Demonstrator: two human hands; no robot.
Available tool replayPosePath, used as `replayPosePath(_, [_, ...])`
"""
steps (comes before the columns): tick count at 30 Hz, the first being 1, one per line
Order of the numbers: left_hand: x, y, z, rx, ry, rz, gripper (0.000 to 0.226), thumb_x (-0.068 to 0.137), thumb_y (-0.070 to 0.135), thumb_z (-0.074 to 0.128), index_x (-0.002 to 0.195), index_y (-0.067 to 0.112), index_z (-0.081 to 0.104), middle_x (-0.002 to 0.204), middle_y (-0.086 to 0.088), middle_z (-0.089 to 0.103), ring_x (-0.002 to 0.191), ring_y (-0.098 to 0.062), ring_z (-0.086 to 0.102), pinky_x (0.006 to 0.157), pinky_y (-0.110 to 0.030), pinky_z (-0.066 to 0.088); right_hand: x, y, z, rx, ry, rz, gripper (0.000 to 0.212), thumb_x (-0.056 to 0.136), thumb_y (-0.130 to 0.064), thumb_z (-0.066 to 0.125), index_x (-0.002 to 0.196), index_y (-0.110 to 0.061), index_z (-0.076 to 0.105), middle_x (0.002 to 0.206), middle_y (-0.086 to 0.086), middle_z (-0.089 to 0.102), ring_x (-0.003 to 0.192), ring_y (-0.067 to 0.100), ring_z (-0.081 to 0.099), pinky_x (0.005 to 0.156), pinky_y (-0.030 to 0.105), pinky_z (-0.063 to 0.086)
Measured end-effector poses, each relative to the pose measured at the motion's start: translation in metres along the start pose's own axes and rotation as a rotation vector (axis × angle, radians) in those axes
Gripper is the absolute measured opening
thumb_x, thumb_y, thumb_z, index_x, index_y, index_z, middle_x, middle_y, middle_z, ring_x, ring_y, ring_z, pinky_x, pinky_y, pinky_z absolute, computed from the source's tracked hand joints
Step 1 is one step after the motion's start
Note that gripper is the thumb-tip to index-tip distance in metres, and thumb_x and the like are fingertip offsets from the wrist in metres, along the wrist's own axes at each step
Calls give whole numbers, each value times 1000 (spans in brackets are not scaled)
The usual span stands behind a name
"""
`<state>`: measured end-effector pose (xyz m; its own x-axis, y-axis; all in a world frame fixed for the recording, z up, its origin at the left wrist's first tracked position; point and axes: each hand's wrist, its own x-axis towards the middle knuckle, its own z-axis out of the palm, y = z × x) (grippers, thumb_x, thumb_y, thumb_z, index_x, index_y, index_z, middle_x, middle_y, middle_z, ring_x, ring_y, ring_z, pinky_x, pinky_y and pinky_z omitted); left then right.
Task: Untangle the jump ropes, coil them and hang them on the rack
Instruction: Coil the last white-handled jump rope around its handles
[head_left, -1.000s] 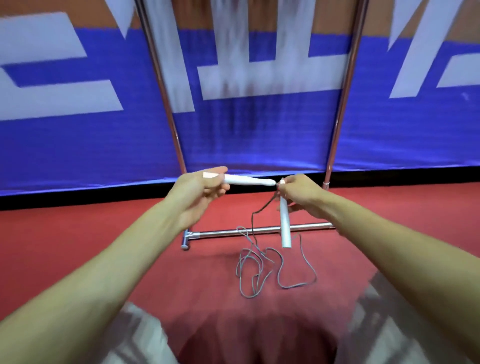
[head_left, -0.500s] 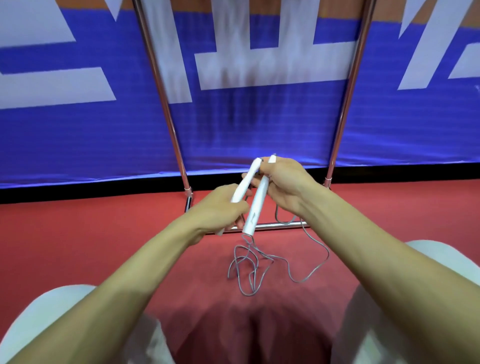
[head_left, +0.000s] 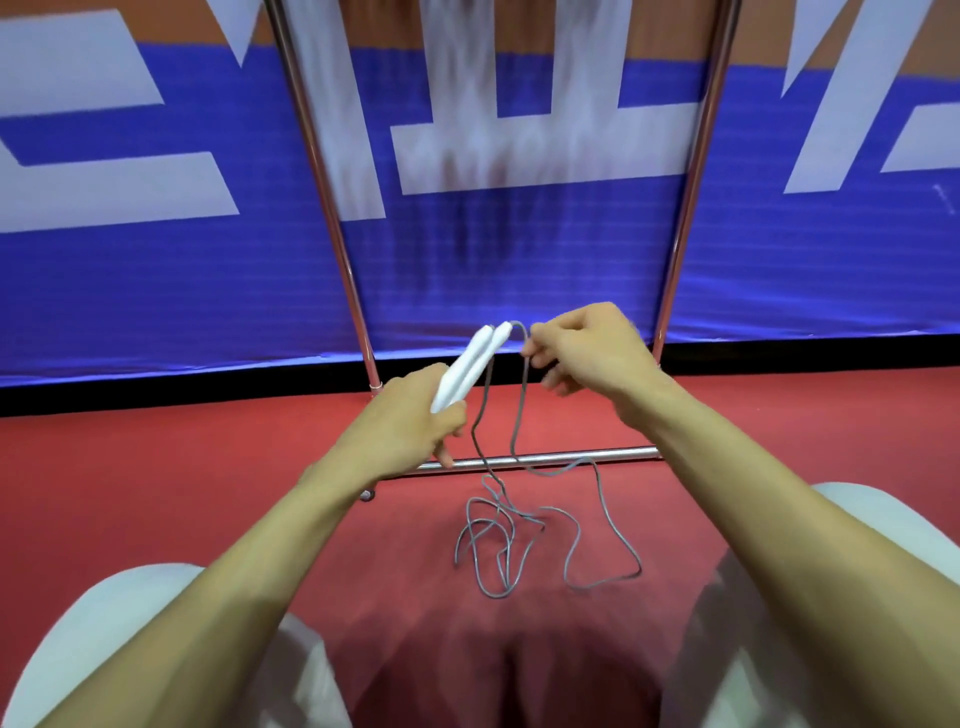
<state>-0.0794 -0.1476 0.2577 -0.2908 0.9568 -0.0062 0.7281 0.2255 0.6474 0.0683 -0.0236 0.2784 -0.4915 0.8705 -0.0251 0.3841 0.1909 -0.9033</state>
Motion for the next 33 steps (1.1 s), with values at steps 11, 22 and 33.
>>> replayPosePath(11, [-5, -6, -15, 458, 259, -5, 26, 93, 41, 48, 81, 19, 42, 69, -1, 51, 73, -34, 55, 59, -37, 36, 15, 2, 28, 239, -326, -34, 62, 98, -54, 34, 75, -6, 66, 68, 7, 67, 76, 28, 71, 87, 35, 51])
replayPosePath(22, [3, -3, -27, -547, 376, -72, 23, 99, 27, 52, 81, 16, 43, 63, -4, 43, 43, -18, 32, 45, -28, 29, 8, 6, 18, 139, -448, -237, 42, 95, -35, 53, 63, -11, 43, 44, -2, 31, 40, 17, 47, 59, 36, 47])
replayPosePath(33, [10, -13, -56, -1546, 742, -246, 14, 103, 27, 47, 98, 16, 42, 92, -11, 68, 36, -11, 36, 39, -19, 34, 14, 29, 31, -465, -376, -284, 45, 95, -38, 53, 55, -20, 46, 49, -5, 44, 37, 1, 40, 48, 15, 34])
